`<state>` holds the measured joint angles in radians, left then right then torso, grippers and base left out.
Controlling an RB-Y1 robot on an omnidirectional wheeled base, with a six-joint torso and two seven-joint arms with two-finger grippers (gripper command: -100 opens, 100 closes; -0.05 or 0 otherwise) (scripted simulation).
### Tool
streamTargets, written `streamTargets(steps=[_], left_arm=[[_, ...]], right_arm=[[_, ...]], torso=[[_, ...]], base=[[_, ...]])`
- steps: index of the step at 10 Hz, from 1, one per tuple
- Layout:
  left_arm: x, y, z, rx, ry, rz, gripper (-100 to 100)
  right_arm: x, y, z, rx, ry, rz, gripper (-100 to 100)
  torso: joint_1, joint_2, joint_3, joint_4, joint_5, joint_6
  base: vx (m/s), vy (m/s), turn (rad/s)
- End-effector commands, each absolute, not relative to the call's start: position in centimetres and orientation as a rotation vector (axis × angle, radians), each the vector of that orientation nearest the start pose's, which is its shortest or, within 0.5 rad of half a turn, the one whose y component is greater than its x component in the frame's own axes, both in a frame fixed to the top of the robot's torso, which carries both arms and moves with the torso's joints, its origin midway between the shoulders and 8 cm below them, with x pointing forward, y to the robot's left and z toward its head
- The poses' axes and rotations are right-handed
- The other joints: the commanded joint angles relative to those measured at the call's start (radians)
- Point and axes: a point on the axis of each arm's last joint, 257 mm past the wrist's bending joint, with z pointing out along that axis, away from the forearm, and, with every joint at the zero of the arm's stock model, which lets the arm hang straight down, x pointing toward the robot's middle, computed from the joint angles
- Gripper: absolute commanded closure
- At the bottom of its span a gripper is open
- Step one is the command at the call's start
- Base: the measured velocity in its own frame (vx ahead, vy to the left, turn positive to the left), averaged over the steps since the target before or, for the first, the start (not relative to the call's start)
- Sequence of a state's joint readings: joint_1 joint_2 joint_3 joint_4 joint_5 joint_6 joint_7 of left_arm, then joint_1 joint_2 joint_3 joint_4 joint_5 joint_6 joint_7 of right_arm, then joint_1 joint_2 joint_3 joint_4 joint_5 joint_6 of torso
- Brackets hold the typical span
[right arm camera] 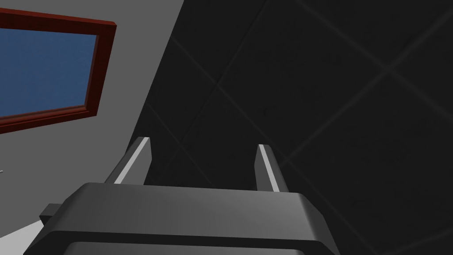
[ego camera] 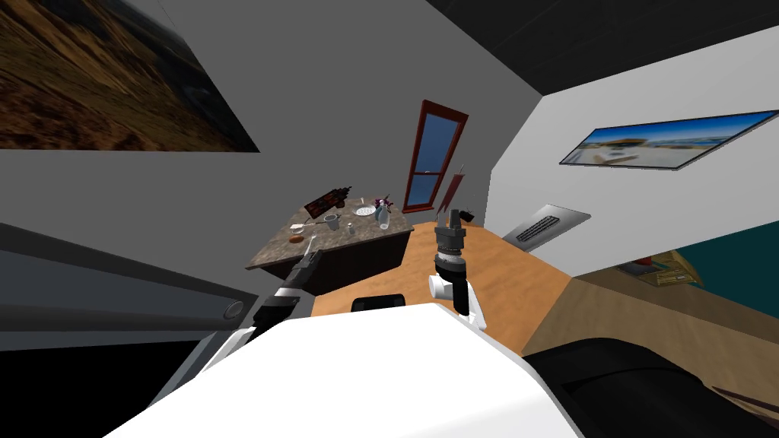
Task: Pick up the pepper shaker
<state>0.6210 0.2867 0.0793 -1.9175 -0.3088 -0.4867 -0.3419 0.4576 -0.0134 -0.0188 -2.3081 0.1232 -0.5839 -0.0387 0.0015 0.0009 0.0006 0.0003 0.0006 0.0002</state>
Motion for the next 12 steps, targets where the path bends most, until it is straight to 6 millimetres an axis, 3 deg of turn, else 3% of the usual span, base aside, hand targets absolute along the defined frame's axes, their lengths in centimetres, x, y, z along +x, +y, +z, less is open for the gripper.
streamTargets(steps=[1,5,12], left_arm=[[35.3,32.4,-21.5,-0.301,1.447,-0.506,-100],[35.7,34.7,-25.7,-0.213,1.564,-0.351,-100],[37.3,37.9,-28.6,-0.149,1.636,-0.203,-100]], right_arm=[[32.7,-25.7,6.3,0.460,0.585,1.291,0],[32.7,-25.7,6.3,0.460,0.585,1.291,0],[32.7,-25.7,6.3,0.460,0.585,1.291,0]], torso=[[0.000,0.000,0.000,0.000,0.000,0.000],[-0.004,-0.004,-0.002,-0.001,-0.001,0.000],[-0.008,-0.007,-0.004,-0.002,-0.002,0.000]], base=[[0.011,0.009,-0.009],[0.048,-0.035,-0.062],[0.090,-0.075,-0.087]])
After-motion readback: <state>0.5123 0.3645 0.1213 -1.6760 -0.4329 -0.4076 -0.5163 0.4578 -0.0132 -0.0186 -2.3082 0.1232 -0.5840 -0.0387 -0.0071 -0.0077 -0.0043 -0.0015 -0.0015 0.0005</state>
